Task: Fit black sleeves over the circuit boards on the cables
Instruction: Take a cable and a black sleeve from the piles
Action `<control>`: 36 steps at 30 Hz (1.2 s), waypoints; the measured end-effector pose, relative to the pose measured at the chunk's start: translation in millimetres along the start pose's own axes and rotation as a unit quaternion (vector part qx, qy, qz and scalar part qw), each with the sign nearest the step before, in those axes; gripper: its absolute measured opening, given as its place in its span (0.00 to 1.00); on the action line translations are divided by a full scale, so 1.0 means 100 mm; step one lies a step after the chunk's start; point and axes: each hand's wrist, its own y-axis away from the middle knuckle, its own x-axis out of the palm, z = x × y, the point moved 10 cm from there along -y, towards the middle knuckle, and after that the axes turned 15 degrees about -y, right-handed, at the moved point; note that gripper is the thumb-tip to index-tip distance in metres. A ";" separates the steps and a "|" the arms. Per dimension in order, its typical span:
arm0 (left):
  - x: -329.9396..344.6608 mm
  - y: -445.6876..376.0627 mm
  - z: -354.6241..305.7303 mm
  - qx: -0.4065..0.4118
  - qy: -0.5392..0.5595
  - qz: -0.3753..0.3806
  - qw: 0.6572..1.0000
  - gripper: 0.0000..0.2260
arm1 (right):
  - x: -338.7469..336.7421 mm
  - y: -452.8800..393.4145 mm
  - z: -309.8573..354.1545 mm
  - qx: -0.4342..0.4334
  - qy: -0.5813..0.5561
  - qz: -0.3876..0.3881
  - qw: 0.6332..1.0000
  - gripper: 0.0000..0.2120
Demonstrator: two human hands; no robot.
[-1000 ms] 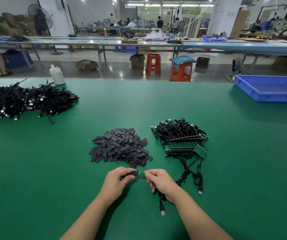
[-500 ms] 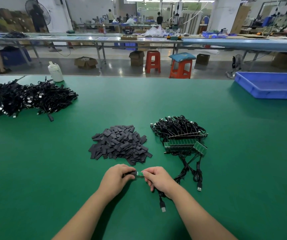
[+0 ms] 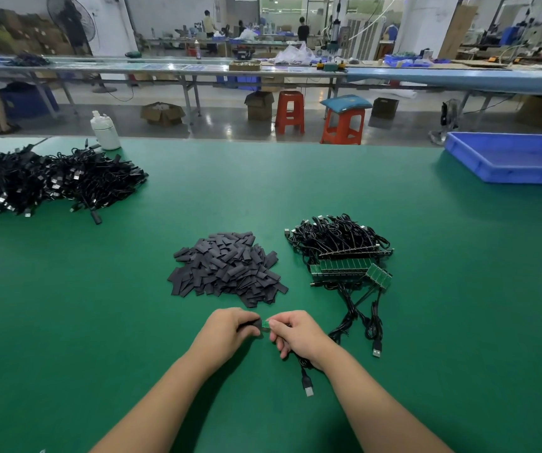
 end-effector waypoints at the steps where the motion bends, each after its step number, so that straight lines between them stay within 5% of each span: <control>1: -0.01 0.00 0.00 -0.002 0.000 -0.004 1.000 0.06 | 0.00 0.00 0.00 0.001 0.002 0.002 1.000 0.08; 19: 0.04 -0.02 -0.28 0.064 -0.107 0.006 0.992 0.09 | 0.08 0.02 0.01 0.017 0.018 0.027 0.999 0.09; 26: -0.26 0.11 -0.49 0.111 -0.178 -0.113 0.971 0.09 | 0.10 0.08 0.10 0.077 -0.078 0.040 0.993 0.17; 30: -0.22 0.13 -0.55 0.143 -0.167 -0.113 0.969 0.08 | -0.04 0.12 0.24 0.042 0.049 0.040 0.997 0.15; 36: -0.09 0.08 -0.39 0.080 -0.089 -0.074 0.990 0.14 | -0.12 0.07 0.35 -0.015 0.200 -0.005 0.980 0.11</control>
